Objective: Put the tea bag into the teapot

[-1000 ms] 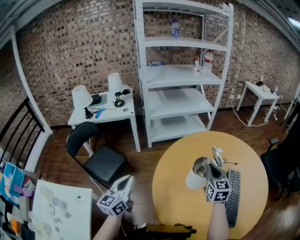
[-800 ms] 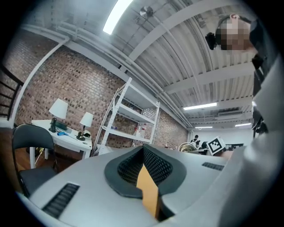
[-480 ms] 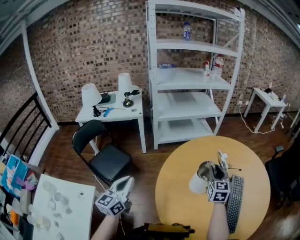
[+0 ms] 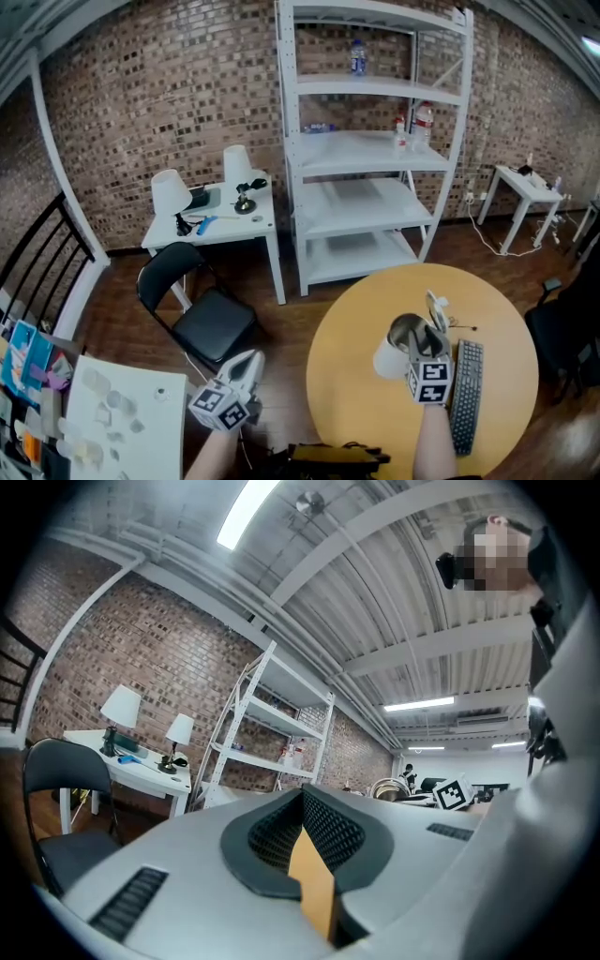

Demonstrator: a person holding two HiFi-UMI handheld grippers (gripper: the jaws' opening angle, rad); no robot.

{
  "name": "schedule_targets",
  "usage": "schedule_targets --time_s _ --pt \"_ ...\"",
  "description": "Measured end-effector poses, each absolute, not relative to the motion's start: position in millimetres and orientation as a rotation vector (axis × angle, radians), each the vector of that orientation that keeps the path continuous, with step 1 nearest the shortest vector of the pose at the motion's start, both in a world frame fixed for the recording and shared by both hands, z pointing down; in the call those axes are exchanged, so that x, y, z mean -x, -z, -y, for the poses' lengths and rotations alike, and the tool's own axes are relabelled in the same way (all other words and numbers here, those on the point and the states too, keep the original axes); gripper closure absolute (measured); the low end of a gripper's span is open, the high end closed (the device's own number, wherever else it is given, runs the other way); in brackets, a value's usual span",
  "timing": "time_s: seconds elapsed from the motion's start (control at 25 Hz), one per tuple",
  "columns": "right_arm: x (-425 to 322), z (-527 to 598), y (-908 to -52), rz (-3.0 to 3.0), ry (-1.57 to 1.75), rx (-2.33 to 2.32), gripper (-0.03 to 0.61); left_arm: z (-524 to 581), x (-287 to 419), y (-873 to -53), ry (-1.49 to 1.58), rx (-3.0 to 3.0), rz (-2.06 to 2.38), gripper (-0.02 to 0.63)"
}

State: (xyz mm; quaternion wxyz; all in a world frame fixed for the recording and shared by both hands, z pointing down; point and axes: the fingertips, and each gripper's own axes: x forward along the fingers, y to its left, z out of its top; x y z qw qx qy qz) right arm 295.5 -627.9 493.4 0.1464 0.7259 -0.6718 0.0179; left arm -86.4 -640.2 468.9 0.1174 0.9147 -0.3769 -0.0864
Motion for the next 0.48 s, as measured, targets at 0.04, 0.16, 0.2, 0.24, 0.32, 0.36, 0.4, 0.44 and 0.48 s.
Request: schedule_targets --time_s 0.04,0.16,0.2,0.24,0.32,0.36,0.4,0.44,0.48 --pt "-294.6 625.5 -491.6 1.93 -0.039 -2.089 0.433 640.7 85.4 -468.0 0.255 -2.679 1.1 0.62" --pt "-292.3 612.8 -483.0 1.943 -0.03 -2.117 0.433 641.6 79.6 -466.4 0.265 -2.693 1.071 0.62" --pt "-292.5 606.1 -479.3 1.955 -0.045 -2.14 0.433 641.8 76.2 -466.1 0.271 -2.702 1.051 0.62" --pt "-293.7 599.0 -475.6 1.972 -0.059 -2.169 0.433 642.1 72.4 -466.0 0.278 -2.711 1.03 0.62" --pt "-298.3 584.6 -466.5 2.015 -0.08 -2.229 0.433 644.0 63.0 -465.4 0.291 -2.728 0.984 0.62" --pt "-301.5 576.5 -461.5 2.033 -0.088 -2.256 0.433 645.3 56.8 -465.2 0.294 -2.736 0.959 0.62" --pt "-305.3 567.0 -457.3 2.04 -0.098 -2.283 0.433 646.0 49.9 -465.4 0.295 -2.743 0.932 0.62" --pt "-309.9 555.9 -454.6 2.037 -0.108 -2.31 0.433 645.8 43.1 -466.1 0.295 -2.75 0.907 0.62" --pt "-315.6 543.5 -453.6 2.022 -0.119 -2.338 0.434 645.1 36.9 -466.9 0.296 -2.757 0.885 0.62"
